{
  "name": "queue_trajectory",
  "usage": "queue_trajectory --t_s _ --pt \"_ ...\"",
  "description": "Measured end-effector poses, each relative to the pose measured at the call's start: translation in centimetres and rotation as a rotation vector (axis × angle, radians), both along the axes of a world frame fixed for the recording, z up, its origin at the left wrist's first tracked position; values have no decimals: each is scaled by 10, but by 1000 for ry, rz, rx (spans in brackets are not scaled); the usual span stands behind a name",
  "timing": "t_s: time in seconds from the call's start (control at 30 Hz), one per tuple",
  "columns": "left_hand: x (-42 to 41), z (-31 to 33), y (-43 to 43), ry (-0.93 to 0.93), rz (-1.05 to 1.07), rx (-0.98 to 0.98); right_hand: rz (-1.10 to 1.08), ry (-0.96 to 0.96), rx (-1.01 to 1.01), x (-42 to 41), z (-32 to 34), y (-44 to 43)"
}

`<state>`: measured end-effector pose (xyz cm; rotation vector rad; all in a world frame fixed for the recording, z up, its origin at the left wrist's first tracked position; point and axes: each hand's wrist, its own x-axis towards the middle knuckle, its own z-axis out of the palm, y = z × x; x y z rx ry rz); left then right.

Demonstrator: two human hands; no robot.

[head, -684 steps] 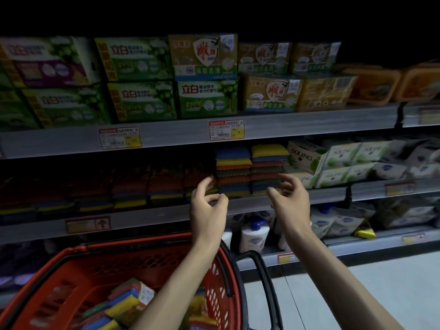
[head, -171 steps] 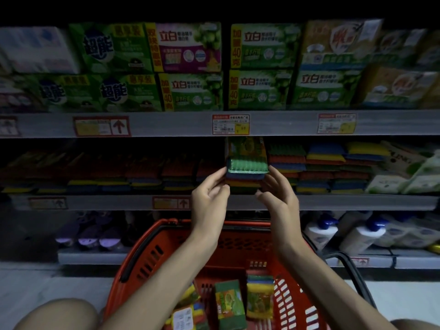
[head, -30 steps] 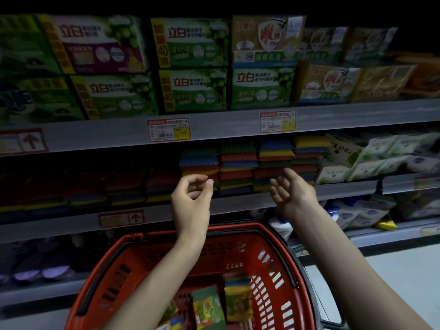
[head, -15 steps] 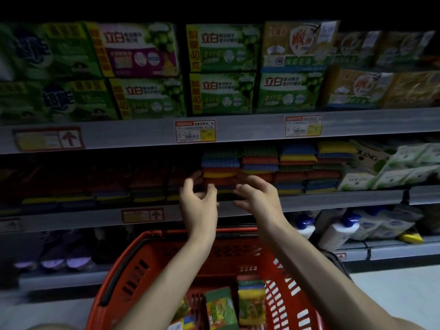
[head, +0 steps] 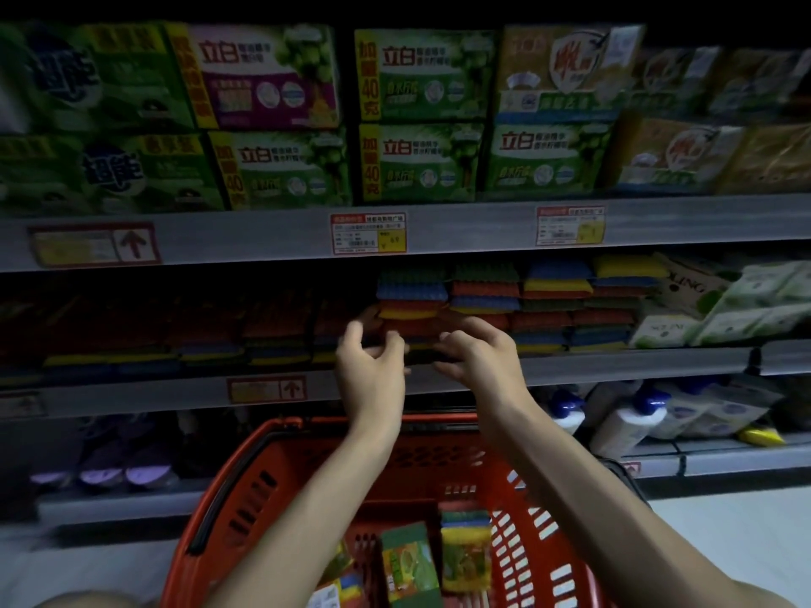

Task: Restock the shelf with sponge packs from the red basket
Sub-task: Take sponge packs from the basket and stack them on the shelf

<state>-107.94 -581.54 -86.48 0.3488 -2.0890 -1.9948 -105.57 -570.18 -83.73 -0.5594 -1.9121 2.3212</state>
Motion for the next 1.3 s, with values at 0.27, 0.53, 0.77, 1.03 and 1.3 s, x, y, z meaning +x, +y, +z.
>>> queue_trajectory --t_s 0.27,0.53,0.77,1.03,1.3 --pt "27 6 -29 89 -98 -146 51 71 178 27 5 12" --pt "93 5 -79 162 -400 -464 215 200 545 75 -3 12" --pt "124 -23 -119 161 -557 -763 307 268 884 112 -35 1" --pt "151 -79 -161 -32 -762 -1306 819 -26 1537 123 -128 11" --pt "158 -114 -187 -16 -828 -1370 820 -466 1486 105 -209 22"
